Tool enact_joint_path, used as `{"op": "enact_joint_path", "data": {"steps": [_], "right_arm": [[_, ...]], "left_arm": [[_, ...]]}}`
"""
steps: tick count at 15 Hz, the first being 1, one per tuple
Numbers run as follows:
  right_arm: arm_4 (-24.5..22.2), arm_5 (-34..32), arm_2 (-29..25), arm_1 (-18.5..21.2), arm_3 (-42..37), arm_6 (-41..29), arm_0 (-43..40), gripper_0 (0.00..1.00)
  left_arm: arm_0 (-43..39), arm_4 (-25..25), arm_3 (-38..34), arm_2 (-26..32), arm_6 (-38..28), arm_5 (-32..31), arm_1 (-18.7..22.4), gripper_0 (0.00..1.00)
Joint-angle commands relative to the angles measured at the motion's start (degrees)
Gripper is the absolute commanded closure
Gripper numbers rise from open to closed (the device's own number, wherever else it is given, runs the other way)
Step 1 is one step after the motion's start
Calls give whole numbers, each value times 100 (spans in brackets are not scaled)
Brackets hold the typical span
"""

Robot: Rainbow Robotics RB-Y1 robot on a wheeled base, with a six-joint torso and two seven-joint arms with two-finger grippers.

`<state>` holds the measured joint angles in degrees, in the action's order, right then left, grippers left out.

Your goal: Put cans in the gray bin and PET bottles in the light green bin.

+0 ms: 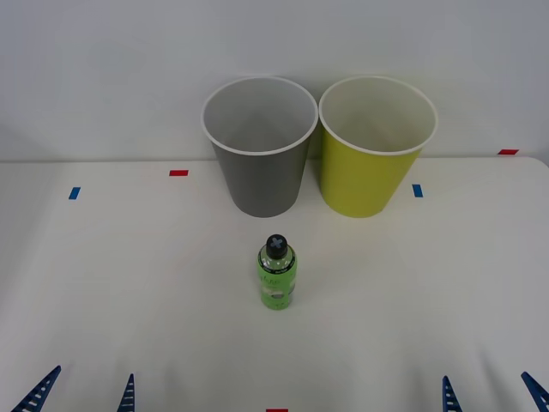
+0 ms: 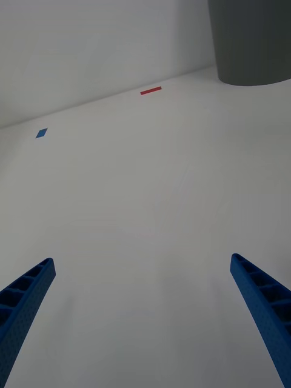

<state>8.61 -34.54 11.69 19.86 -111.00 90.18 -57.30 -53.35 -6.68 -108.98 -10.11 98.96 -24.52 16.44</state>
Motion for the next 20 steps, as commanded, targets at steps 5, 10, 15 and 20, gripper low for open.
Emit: {"op": "enact_joint_path", "data": {"steps": [5,10,15,20], "right_arm": [[0,0,0,0,0,0,0,0],[0,0,0,0,0,0,0,0],[0,0,0,0,0,0,0,0],[0,0,0,0,0,0,0,0]], "left_arm": [[0,0,0,0,0,0,0,0],[0,0,0,0,0,0,0,0],[0,0,0,0,0,0,0,0],[0,0,0,0,0,0,0,0]]}}
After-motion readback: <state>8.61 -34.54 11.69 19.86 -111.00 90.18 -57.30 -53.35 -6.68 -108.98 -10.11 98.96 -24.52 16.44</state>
